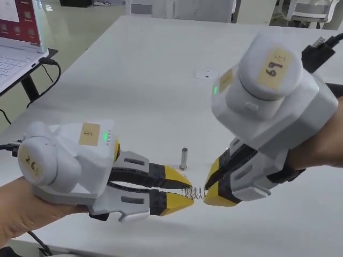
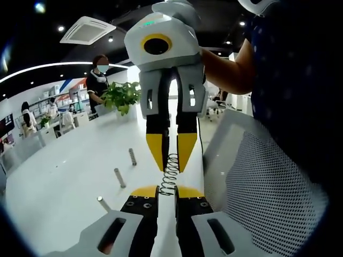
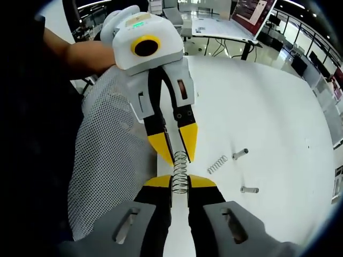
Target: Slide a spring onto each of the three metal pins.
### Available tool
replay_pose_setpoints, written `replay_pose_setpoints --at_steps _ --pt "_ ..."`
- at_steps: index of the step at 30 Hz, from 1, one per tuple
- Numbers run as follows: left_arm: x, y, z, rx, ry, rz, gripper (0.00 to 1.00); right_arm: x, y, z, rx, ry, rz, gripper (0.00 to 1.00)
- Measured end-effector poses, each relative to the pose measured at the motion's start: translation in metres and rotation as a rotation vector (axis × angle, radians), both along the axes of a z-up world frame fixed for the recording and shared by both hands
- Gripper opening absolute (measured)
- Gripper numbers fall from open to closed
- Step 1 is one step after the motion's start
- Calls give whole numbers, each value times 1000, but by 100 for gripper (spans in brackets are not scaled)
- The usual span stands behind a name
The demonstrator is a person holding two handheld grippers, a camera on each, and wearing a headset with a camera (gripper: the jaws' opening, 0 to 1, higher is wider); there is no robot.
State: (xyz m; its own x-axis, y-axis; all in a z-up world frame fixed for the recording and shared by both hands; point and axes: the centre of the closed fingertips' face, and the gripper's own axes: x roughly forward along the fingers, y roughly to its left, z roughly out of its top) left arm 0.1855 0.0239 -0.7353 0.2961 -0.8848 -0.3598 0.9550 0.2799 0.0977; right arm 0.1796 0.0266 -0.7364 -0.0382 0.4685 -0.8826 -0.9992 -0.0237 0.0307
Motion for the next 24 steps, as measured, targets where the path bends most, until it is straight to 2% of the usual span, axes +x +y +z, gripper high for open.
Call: replay_pose_setpoints --at_steps 7,14,24 --pt "3 3 -2 9 -13 2 3 0 6 10 35 -25 -5 8" --pt "2 2 -3 6 -6 -8 3 -1 18 24 89 -45 3 7" --pt "3 2 -2 0 -14 -7 2 -2 18 24 80 -63 20 7"
